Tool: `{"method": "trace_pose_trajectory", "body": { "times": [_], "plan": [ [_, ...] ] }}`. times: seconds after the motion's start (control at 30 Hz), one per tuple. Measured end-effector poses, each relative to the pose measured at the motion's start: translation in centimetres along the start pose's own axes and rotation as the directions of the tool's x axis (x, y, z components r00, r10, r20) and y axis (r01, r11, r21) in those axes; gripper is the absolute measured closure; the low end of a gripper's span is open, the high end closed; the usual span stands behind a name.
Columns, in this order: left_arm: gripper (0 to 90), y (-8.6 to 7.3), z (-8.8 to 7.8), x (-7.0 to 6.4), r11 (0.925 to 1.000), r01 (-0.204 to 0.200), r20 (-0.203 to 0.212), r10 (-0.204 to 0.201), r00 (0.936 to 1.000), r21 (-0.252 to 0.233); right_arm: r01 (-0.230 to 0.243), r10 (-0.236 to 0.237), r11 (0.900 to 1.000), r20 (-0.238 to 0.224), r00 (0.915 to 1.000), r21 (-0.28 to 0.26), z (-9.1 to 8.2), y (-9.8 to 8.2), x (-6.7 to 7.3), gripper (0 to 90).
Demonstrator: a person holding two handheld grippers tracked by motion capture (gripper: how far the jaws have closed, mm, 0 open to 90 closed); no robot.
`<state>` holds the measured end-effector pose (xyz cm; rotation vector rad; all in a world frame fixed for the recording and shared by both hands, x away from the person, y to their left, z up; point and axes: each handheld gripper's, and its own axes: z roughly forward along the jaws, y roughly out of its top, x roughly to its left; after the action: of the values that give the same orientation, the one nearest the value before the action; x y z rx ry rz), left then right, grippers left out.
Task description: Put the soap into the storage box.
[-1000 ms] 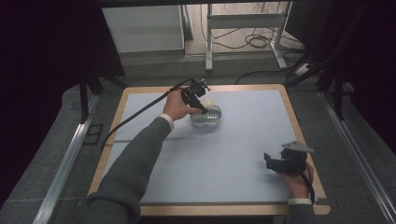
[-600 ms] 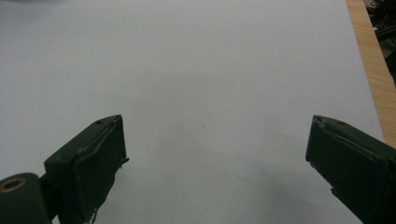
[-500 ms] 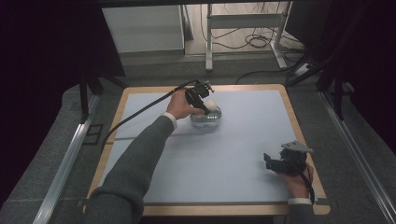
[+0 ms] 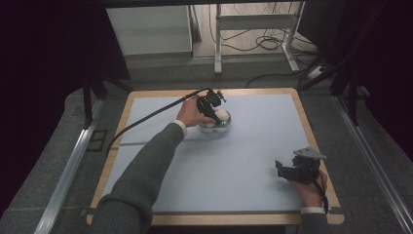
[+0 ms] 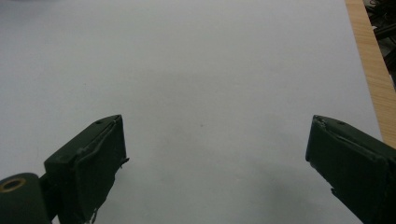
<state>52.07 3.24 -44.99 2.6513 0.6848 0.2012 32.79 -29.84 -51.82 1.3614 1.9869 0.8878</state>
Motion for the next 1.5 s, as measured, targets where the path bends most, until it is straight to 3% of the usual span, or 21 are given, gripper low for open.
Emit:
{"method": "trace_pose_trajectory", "body": {
  "times": [0.07, 0.1, 0.2, 0.37, 0.57, 0.7, 0.73, 0.8, 0.93, 1.03, 1.2, 1.37, 1.5],
  "plan": [
    [49.1, -0.1, 0.1, 0.0, 1.0, 0.004, 0.005, -0.004, 1.0, 0.008, 0.001, -0.001, 1.0, -0.001, 1.0, -0.001, 0.0, 0.0, 0.0, 4.6],
    [47.2, -0.2, -0.2, 0.1, 0.9995, 0.017, 0.016, -0.017, 0.9997, -0.028, -0.002, 0.002, 1.0, -0.002, 1.0, -0.002, -0.1, 0.1, 0.1, 4.6],
    [44.6, -0.3, -0.9, 0.3, 0.9971, 0.043, 0.041, -0.04, 0.9984, -0.063, 0.0, 0.0, 1.0, 0.0, 1.0, -0.002, -0.1, 0.0, 0.0, 4.6],
    [38.8, -0.8, -2.7, 0.2, 0.9941, 0.042, 0.032, -0.039, 0.9987, -0.1, -0.002, 0.002, 1.0, -0.001, 1.0, 0.001, 0.0, 0.0, 0.0, 4.6],
    [31.6, -2.1, -4.1, -1.1, 0.9864, 0.073, 0.039, -0.067, 0.9969, -0.147, -0.001, 0.001, 1.0, -0.004, 1.0, -0.003, -0.1, 0.1, 0.2, 4.6],
    [28.6, -3.7, -4.9, -1.9, 0.9774, 0.067, -0.001, -0.069, 0.9976, -0.2, -0.001, 0.001, 1.0, -0.003, 1.0, -0.002, -0.1, 0.1, 0.3, 4.6],
    [27.1, -4.5, -5.4, -2.3, 0.9689, 0.072, 0.01, -0.072, 0.9974, -0.237, 0.005, -0.005, 1.0, -0.002, 1.0, -0.005, -0.1, 0.1, 0.3, 4.6],
    [26.9, -4.9, -5.6, -2.5, 0.9663, 0.072, 0.01, -0.071, 0.9974, -0.247, 0.003, -0.003, 1.0, -0.002, 1.0, -0.006, -0.2, 0.2, 0.3, 4.6],
    [25.6, -6.9, -6.3, -3.5, 0.9583, 0.084, 0.017, -0.082, 0.9965, -0.273, 0.001, -0.002, 1.0, -0.031, 0.9995, -0.024, -0.3, 0.3, 0.5, 4.6],
    [24.4, -8.6, -6.7, -4.0, 0.9514, 0.109, 0.018, -0.109, 0.9939, -0.288, 0.006, -0.007, 1.0, -0.028, 0.9996, -0.027, -0.3, 0.3, 0.7, 4.6],
    [22.2, -12.3, -7.3, -4.7, 0.9289, 0.189, 0.012, -0.196, 0.9806, -0.318, 0.007, -0.007, 1.0, -0.028, 0.9996, -0.021, -0.3, 0.3, 0.7, 4.6],
    [22.0, -16.8, -6.8, -5.9, 0.9118, 0.244, 0.005, -0.257, 0.9663, -0.33, 0.012, -0.013, 1.0, -0.032, 0.9994, -0.019, -0.2, 0.2, 0.9, 4.6],
    [21.6, -20.1, -6.4, -6.0, 0.9007, 0.275, 0.014, -0.287, 0.9578, -0.336, 0.018, -0.018, 1.0, -0.03, 0.9994, -0.011, 0.0, 0.2, 1.1, 4.6]
  ]
}}
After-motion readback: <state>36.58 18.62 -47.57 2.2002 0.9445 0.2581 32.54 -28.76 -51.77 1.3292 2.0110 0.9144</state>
